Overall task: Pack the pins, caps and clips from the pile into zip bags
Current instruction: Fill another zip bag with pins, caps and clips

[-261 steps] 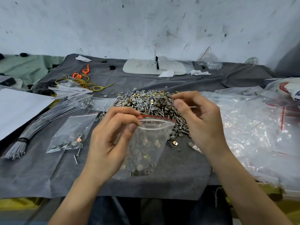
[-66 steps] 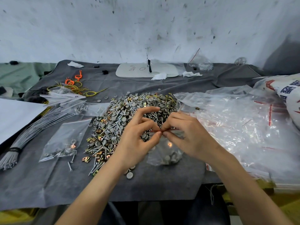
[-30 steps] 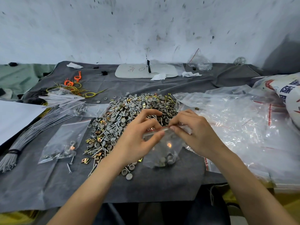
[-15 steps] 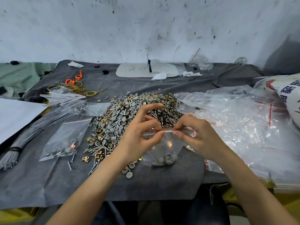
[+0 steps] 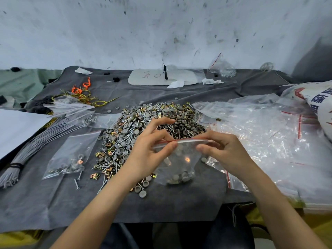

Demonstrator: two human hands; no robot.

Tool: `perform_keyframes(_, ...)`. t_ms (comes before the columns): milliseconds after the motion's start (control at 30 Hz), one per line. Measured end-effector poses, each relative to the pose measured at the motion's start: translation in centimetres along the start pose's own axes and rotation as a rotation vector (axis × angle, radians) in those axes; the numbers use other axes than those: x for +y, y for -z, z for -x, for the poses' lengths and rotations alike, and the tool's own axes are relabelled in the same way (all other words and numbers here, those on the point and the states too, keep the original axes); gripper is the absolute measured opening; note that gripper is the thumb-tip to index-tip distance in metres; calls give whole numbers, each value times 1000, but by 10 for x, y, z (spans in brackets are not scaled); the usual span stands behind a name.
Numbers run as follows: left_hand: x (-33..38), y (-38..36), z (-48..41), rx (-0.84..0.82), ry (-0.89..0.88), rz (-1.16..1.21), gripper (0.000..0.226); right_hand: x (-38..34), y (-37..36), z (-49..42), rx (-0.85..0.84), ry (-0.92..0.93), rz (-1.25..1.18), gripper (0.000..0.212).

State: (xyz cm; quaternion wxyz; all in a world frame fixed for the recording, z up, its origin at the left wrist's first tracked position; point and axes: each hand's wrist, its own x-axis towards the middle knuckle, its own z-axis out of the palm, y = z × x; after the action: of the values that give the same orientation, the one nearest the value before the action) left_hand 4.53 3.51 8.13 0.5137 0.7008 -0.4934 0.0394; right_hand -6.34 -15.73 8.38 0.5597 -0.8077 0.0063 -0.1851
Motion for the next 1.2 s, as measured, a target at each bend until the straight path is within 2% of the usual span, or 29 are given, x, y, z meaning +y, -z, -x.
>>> perform_keyframes(100,-6,-3,1,41,158,153,11,18,-9,4,-129,-137,-49,28)
perform_keyframes(200,-12,-10,5,116,436,642,21,49,-27,12,-244,-284,71,29)
perform_keyframes(267,-22,-12,13,75,527,737,57,65,-35,17,-163,-274,145,15)
perform_keyframes(300,-26,-13,18,18,568,699,72,70,-37,18,-74,-283,91,9)
perform_keyframes(333,-28,-13,23,-50,609,617,77,70,-37,18,38,-313,-6,7)
perform_keyframes(400,-32,-18,31,-160,662,478,67,67,-37,15,198,-402,-234,12)
perform_keyframes(467,-31,-27,36,-190,691,520,66,61,-40,12,226,-441,-387,18)
perform_keyframes(567,-29,-42,39,-65,759,692,56,48,-46,13,165,-449,-542,5)
perform_keyframes(667,-29,-47,40,98,791,767,46,45,-47,17,85,-395,-491,33)
perform_keyframes(733,-29,-47,41,136,783,778,43,43,-50,17,156,-376,-376,23)
perform_keyframes(800,-26,-50,42,133,766,820,42,41,-54,16,240,-374,-412,2)
perform_keyframes(867,-24,-53,42,134,778,930,45,41,-56,14,279,-386,-488,10)
perform_keyframes(933,-25,-53,43,144,771,995,47,41,-55,15,261,-365,-478,7)
perform_keyframes(1033,-30,-51,47,182,756,946,55,43,-51,18,152,-339,-593,48)
perform_keyframes(1067,-31,-49,47,195,763,939,56,44,-49,18,137,-344,-649,54)
perform_keyframes(1100,-34,-48,48,192,769,931,55,46,-48,18,140,-345,-683,51)
perform_keyframes(1167,-35,-46,47,150,783,884,53,43,-46,16,165,-365,-654,25)
perform_keyframes(1200,-34,-45,47,126,781,846,50,45,-45,15,188,-376,-618,23)
